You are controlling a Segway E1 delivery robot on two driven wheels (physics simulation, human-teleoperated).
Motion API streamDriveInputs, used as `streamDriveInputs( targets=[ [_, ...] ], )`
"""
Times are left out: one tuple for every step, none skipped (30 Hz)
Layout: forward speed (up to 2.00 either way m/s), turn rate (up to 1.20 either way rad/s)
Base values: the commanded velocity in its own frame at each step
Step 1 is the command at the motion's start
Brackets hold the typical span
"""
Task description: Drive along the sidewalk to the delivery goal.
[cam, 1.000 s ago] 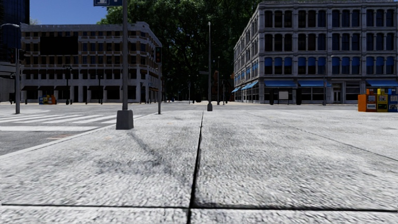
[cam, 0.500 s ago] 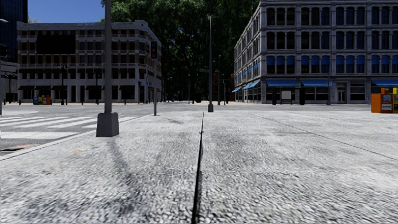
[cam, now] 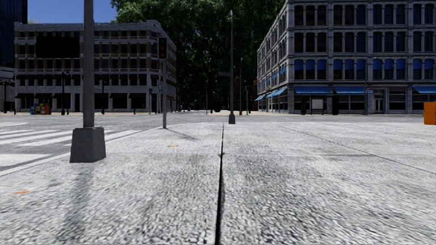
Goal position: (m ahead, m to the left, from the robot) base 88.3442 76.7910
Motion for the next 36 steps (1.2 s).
streamDriveInputs(
  targets=[
    [2.00,0.00],
    [2.00,0.00],
    [2.00,0.00],
    [2.00,0.00],
    [2.00,0.00],
    [2.00,0.00],
    [2.00,0.00],
    [2.00,0.00],
    [2.00,0.00],
    [2.00,0.00],
    [2.00,0.00],
    [2.00,0.00],
    [2.00,0.00],
    [2.00,0.00],
    [2.00,0.00],
    [2.00,0.00],
    [2.00,0.01],
    [2.00,0.13],
    [2.00,0.13],
    [2.00,0.17],
    [2.00,0.18],
    [2.00,0.18],
    [2.00,0.21],
    [2.00,0.21],
    [2.00,0.25],
    [2.00,0.32],
    [2.00,0.37],
    [2.00,0.38],
    [2.00,0.38],
    [2.00,0.40],
    [2.00,0.45],
    [2.00,0.47],
    [2.00,0.48],
    [2.00,0.48],
    [2.00,0.48],
    [2.00,0.48]
  ],
)
